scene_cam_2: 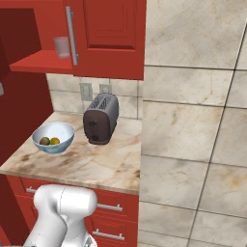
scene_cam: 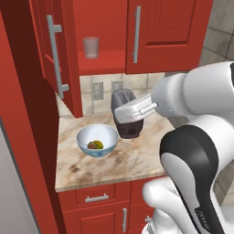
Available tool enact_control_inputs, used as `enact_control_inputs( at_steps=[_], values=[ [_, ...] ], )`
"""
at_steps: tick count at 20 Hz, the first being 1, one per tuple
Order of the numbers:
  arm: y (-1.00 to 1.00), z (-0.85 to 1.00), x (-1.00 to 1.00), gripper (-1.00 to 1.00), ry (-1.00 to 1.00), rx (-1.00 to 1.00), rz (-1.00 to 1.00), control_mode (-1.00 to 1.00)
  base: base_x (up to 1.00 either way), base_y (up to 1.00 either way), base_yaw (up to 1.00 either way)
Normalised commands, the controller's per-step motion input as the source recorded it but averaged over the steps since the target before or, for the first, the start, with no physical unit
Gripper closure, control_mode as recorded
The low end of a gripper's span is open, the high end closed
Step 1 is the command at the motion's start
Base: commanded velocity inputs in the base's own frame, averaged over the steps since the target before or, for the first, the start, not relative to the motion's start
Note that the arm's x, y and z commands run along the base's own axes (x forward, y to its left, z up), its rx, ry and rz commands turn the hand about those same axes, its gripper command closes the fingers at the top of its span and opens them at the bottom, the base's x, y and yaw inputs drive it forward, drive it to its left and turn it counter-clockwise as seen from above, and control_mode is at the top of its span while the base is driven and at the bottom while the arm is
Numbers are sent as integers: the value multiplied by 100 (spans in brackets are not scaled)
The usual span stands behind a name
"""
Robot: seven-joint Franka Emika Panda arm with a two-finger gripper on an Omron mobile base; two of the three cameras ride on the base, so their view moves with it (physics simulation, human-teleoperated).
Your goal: Open the cabinet. Pick the mango and apple from the cabinet and place them into the bowl. Then close the cabinet.
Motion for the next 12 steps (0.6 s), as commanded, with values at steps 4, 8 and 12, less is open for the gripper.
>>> enact_control_inputs(
  at_steps=[4, 8, 12],
  values=[
    [18, 1, 0, -100, 5, 0, 0, -100, 0, 0, 0],
    [16, 4, 0, -100, 6, 0, 1, -100, 0, 0, 0],
    [18, 0, 0, -100, 2, 0, 0, -100, 0, 0, 0]
  ],
)
